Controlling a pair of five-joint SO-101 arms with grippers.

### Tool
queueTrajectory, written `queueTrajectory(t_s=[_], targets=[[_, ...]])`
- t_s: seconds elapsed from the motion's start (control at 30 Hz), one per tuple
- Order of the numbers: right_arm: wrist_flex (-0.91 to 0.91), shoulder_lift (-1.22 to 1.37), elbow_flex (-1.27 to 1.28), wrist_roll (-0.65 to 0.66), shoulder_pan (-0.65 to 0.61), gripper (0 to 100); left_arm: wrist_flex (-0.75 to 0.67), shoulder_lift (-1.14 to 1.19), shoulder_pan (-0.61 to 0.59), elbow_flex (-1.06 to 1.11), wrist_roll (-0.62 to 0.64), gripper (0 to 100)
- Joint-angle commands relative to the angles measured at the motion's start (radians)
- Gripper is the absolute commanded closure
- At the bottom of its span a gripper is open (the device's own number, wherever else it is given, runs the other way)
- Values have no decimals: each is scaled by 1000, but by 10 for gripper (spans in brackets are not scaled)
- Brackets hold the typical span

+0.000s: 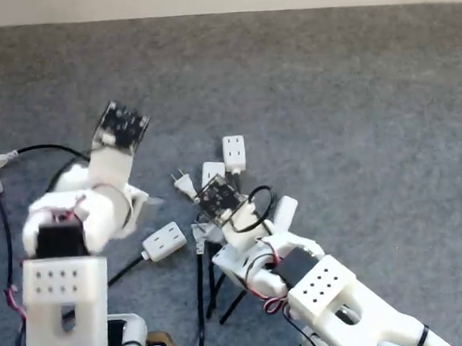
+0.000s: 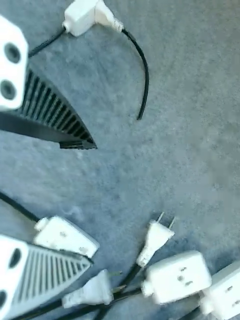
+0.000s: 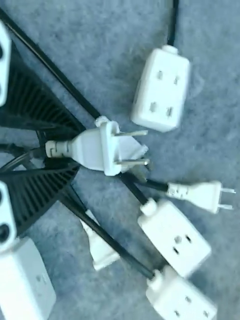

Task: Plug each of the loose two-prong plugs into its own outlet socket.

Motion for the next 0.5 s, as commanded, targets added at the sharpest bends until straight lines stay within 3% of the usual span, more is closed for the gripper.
queueTrajectory(t_s=[0.0, 0.17, 0.47], targets=[[-21, -22, -5, 2, -51, 994, -95, -117, 62, 128, 75, 673], [-21, -22, -5, 0, -68, 994, -127, -193, 168, 225, 155, 673], [10, -22, -31, -11, -64, 994, -233, -213, 260, 383, 160, 677]])
